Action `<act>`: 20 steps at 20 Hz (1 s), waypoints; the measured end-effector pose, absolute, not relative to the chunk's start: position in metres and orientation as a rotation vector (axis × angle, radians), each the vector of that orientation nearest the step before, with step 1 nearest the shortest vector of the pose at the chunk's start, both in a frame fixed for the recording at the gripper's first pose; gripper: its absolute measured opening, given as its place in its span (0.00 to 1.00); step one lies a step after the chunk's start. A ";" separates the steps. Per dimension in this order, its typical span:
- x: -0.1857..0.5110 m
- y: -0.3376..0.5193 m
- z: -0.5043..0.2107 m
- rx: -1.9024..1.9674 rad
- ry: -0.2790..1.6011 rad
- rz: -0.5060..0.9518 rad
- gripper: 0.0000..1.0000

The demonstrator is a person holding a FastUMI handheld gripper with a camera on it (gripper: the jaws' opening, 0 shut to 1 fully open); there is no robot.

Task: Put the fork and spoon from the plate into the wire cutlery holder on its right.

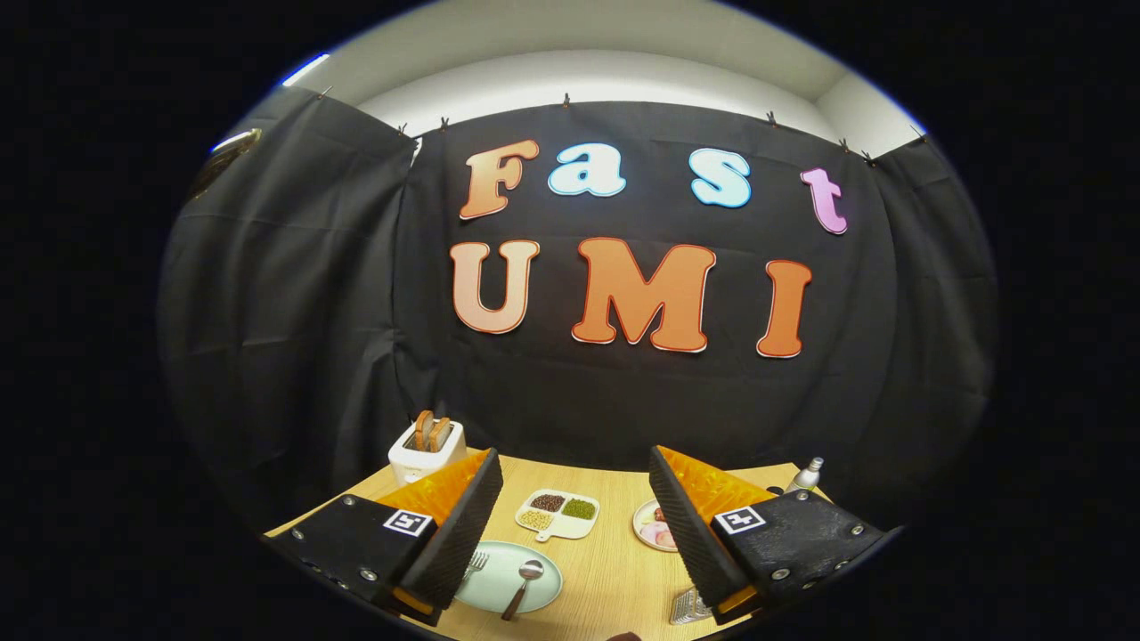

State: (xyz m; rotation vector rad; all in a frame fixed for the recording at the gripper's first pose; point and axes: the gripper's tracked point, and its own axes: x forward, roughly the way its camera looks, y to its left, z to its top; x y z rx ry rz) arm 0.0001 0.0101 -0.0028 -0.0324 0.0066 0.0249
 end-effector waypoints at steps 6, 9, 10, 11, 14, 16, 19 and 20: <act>0.004 0.018 -0.027 -0.045 0.080 0.068 0.99; 0.009 0.032 -0.049 -0.026 0.169 0.111 0.99; 0.011 0.038 -0.056 -0.023 0.200 0.125 0.99; 0.013 0.043 -0.065 -0.023 0.230 0.134 0.99; 0.020 0.056 -0.095 -0.035 0.351 0.162 0.99; 0.021 0.067 -0.120 -0.026 0.453 0.177 0.99; 0.028 0.076 -0.157 0.002 0.610 0.182 0.99; 0.030 0.079 -0.168 0.018 0.663 0.188 0.98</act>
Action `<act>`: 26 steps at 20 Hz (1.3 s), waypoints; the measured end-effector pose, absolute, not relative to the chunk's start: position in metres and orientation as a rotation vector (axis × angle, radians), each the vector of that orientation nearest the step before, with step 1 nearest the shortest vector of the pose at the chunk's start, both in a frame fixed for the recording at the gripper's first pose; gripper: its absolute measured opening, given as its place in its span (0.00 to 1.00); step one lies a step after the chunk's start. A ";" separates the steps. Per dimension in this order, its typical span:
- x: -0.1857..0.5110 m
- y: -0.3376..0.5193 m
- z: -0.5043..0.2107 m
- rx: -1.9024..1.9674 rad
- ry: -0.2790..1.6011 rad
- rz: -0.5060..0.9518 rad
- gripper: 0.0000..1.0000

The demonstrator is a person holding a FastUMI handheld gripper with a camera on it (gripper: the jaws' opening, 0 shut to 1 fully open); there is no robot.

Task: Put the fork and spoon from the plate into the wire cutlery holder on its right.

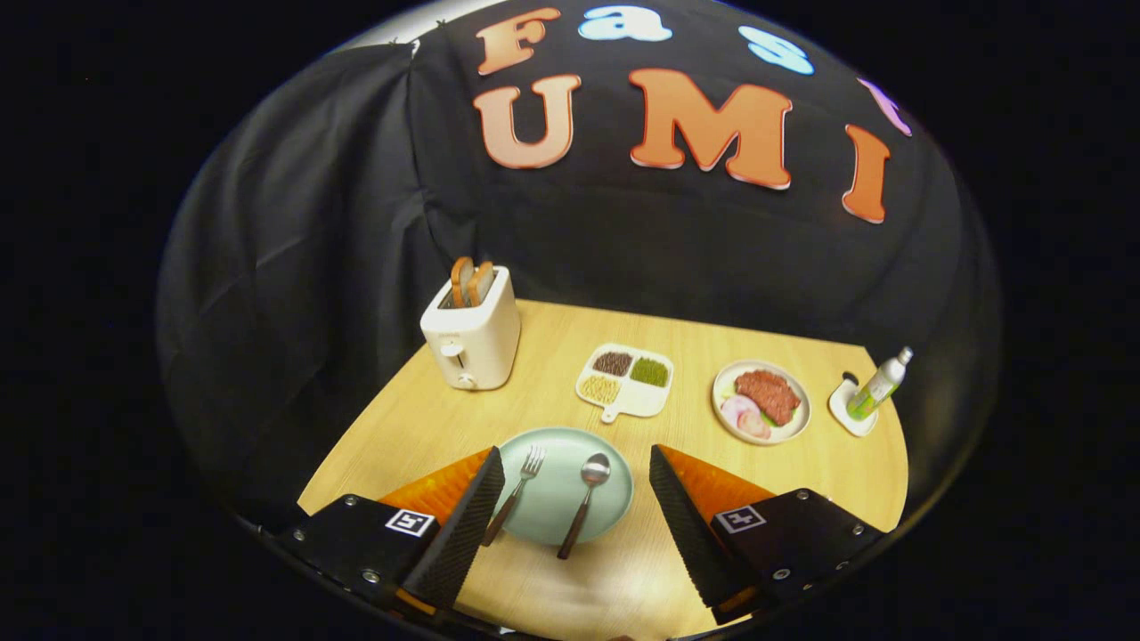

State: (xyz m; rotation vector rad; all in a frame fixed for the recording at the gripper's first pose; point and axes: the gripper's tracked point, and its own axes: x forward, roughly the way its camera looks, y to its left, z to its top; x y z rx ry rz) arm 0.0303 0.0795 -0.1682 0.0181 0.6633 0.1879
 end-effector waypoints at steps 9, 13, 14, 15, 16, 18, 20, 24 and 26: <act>0.041 0.097 -0.250 0.000 1.028 0.220 0.92; 0.039 0.093 -0.286 -0.031 1.157 0.213 0.83; 0.040 0.089 -0.294 -0.044 1.184 0.204 0.83; 0.039 0.087 -0.301 -0.057 1.218 0.201 0.82; 0.038 0.085 -0.308 -0.064 1.247 0.192 0.81; 0.038 0.084 -0.322 -0.065 1.293 0.182 0.78; 0.034 0.084 -0.335 -0.070 1.341 0.181 0.77; 0.031 0.087 -0.364 -0.096 1.409 0.173 0.71; 0.030 0.089 -0.374 -0.096 1.434 0.168 0.67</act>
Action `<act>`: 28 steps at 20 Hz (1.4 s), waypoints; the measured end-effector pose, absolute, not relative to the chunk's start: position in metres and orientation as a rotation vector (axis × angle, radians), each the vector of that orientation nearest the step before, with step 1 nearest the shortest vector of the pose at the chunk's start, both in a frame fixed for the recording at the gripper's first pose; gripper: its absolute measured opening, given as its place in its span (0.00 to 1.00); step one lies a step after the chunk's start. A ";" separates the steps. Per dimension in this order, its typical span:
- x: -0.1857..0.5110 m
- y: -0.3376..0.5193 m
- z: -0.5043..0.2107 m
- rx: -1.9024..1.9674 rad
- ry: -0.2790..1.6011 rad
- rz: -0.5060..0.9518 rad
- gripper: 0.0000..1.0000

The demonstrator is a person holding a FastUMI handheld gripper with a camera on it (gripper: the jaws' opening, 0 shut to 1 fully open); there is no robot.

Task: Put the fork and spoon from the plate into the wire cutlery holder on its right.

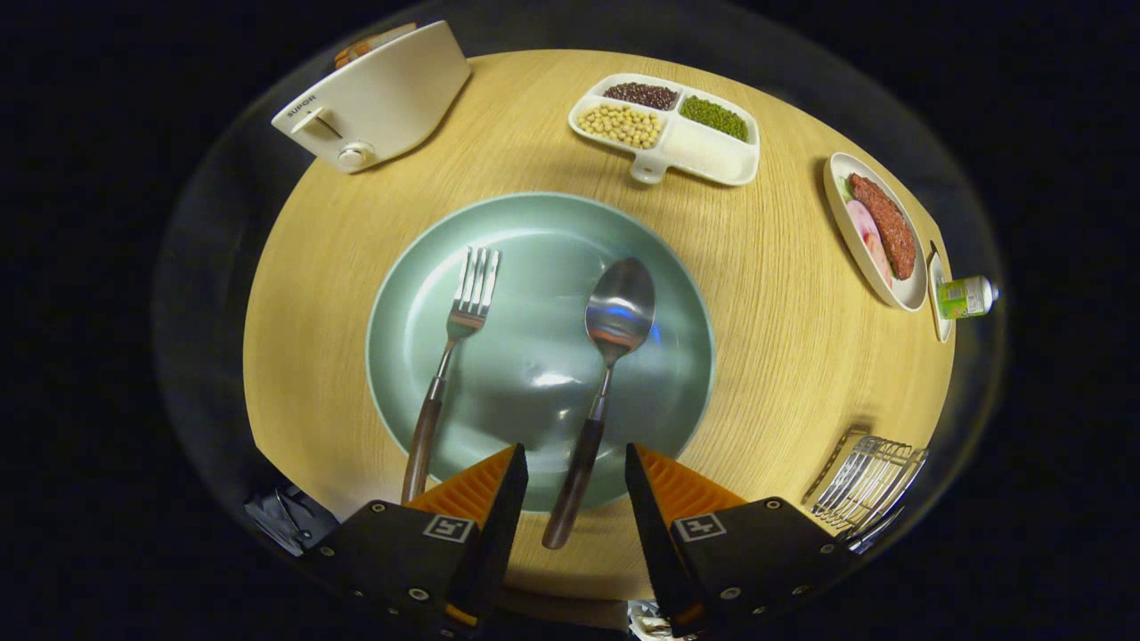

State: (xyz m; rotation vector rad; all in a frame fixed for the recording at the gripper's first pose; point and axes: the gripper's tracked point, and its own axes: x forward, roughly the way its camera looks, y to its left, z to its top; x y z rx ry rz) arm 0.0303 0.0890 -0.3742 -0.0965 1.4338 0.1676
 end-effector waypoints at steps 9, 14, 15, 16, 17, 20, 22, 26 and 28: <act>0.039 0.087 -0.386 -0.006 1.468 0.119 0.18; 0.042 0.079 -0.380 0.054 1.410 0.112 0.06; 0.043 0.079 -0.379 0.057 1.391 0.115 0.06; 0.042 0.079 -0.376 0.063 1.377 0.123 0.06; 0.043 0.080 -0.371 0.071 1.362 0.129 0.06; 0.046 0.080 -0.358 0.090 1.309 0.135 0.06; 0.046 0.083 -0.347 0.118 1.281 0.145 0.07; 0.045 0.082 -0.321 0.170 1.206 0.147 0.06; 0.042 0.077 -0.309 0.192 1.175 0.144 0.06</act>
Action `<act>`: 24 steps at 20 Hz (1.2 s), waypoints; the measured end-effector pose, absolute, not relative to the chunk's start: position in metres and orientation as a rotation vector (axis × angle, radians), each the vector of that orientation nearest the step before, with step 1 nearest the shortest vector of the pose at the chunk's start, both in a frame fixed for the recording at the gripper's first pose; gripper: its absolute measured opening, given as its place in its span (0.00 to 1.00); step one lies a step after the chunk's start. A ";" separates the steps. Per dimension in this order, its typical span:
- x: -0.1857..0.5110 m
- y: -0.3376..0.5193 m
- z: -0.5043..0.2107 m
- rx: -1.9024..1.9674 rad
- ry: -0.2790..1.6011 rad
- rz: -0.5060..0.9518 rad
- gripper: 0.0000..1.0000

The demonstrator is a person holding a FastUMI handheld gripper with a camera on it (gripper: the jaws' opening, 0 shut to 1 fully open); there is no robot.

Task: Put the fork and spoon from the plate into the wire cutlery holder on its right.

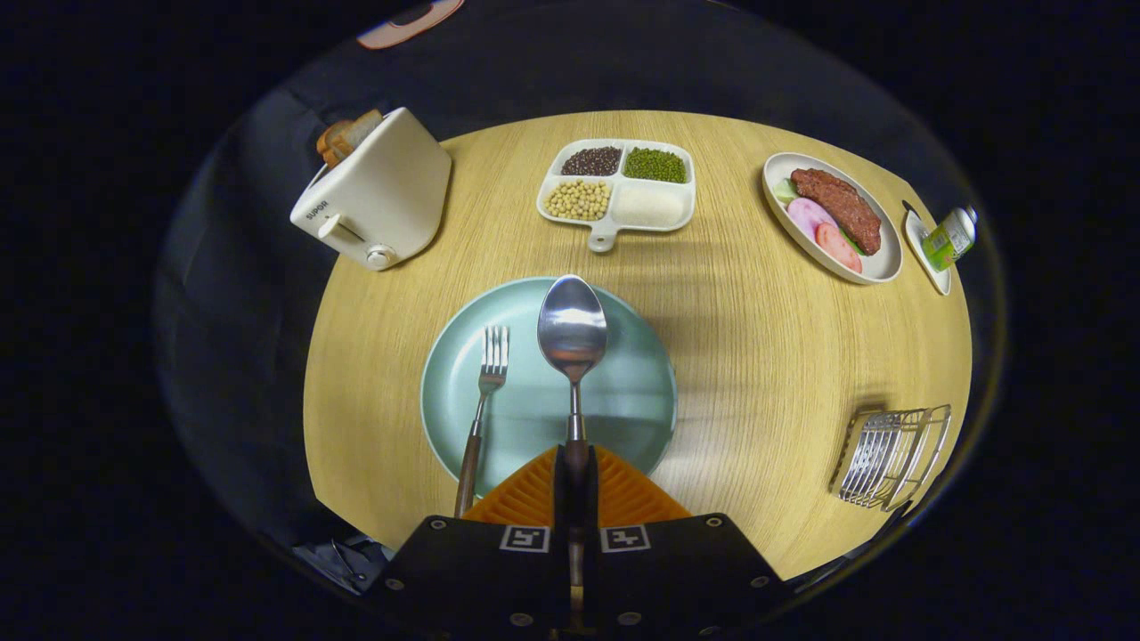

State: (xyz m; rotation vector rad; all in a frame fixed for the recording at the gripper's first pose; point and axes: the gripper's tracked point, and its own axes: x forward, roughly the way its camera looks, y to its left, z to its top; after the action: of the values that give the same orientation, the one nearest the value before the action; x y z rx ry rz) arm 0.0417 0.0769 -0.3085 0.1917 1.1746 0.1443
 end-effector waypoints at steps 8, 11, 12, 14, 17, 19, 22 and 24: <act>0.020 0.039 -0.253 0.329 1.035 0.080 0.06; 0.004 0.010 -0.239 0.365 0.997 0.032 0.06; -0.003 -0.002 -0.236 0.378 0.985 0.010 0.06; -0.015 -0.027 -0.231 0.403 0.966 -0.035 0.06; -0.033 -0.064 -0.231 0.437 0.947 -0.099 0.06; -0.050 -0.087 -0.232 0.455 0.942 -0.139 0.06; -0.068 -0.112 -0.240 0.473 0.944 -0.176 0.06; -0.079 -0.124 -0.248 0.470 0.957 -0.183 0.06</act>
State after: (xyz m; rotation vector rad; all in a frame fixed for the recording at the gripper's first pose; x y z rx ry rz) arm -0.0795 -0.1238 -0.2480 0.4700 0.9568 -0.1834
